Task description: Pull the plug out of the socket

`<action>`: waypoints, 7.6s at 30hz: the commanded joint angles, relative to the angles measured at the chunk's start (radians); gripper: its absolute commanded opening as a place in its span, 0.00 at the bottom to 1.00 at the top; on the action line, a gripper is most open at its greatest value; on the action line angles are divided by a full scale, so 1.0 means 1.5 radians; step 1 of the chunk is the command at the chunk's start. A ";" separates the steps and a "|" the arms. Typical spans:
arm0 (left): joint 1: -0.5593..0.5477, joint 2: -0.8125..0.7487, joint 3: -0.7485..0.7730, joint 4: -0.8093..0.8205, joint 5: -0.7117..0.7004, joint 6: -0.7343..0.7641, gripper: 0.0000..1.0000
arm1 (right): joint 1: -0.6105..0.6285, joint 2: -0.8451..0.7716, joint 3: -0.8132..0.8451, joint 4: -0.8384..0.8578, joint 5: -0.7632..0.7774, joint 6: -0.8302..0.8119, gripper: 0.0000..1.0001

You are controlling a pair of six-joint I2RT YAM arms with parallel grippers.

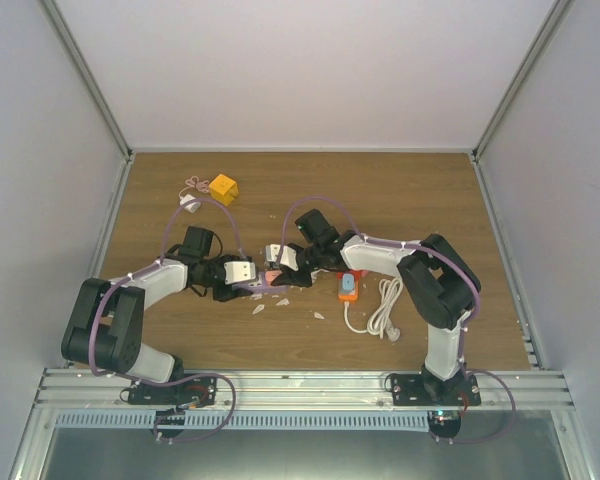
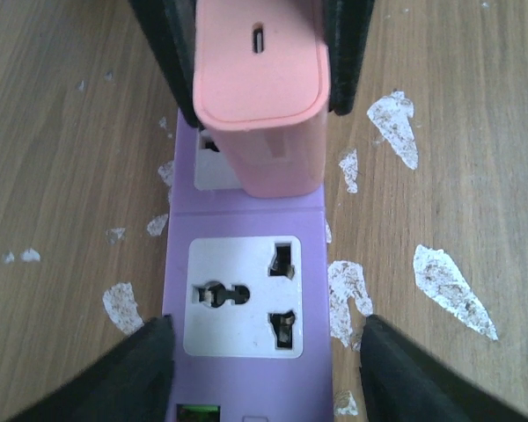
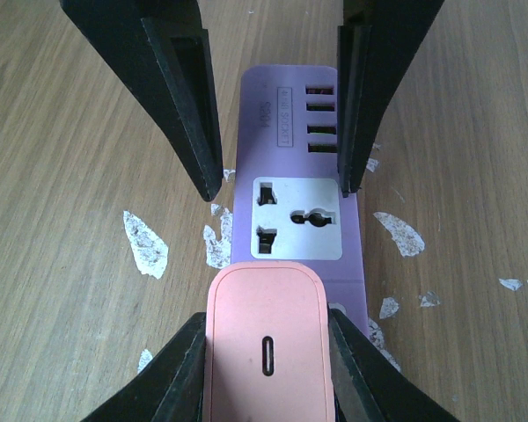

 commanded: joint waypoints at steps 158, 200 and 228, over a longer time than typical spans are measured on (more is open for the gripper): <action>-0.193 -0.033 0.353 0.075 -0.231 -0.411 0.80 | -0.165 -0.131 -0.073 0.517 -0.054 0.956 0.10; -0.201 -0.010 0.336 0.062 -0.267 -0.410 0.31 | -0.165 -0.135 -0.084 0.520 -0.065 0.939 0.65; 0.196 0.122 0.239 -0.011 -0.180 -0.385 0.33 | -0.191 -0.122 -0.007 0.190 -0.138 0.473 0.90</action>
